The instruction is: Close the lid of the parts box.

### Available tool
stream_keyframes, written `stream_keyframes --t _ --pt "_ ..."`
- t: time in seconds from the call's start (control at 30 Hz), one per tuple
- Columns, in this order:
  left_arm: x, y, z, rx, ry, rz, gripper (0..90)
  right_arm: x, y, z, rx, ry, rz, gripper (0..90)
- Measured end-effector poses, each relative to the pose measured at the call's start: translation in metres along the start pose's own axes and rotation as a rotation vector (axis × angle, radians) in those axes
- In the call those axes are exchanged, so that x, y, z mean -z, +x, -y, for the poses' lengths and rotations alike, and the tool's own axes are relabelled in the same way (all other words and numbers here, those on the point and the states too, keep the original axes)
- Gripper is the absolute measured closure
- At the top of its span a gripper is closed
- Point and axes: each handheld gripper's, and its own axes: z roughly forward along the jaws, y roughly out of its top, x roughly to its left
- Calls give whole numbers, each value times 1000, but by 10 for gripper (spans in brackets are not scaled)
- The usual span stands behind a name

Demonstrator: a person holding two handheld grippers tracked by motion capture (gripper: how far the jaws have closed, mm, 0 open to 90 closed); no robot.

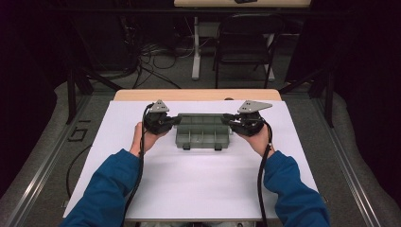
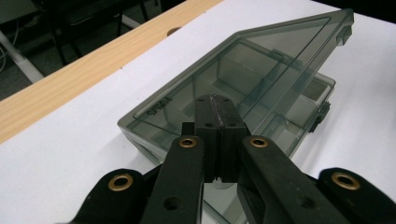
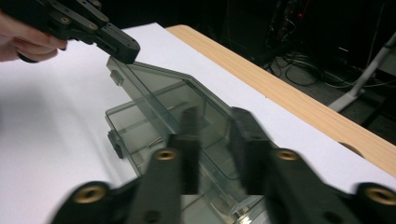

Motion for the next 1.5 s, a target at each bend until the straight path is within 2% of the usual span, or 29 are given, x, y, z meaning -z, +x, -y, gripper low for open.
stream_keyframes --t 0.13,0.33,0.5,0.93,1.1,1.5 --pt "-1 -1 3 -9 13 -2 895 -8 4 3 6 47 -11 899" --pt "-3 -4 7 -8 15 -2 895 -16 8 10 6 102 -21 900" --pt "-6 -7 10 -15 35 8 895 -21 9 16 6 143 -28 900" --pt "-16 -16 12 -47 71 17 895 -23 9 27 1 189 -34 900" --pt "-19 -16 15 -45 83 21 895 -27 12 28 16 212 -38 900" --pt "-30 -18 25 -46 127 30 895 -38 12 38 -1 289 -21 900"
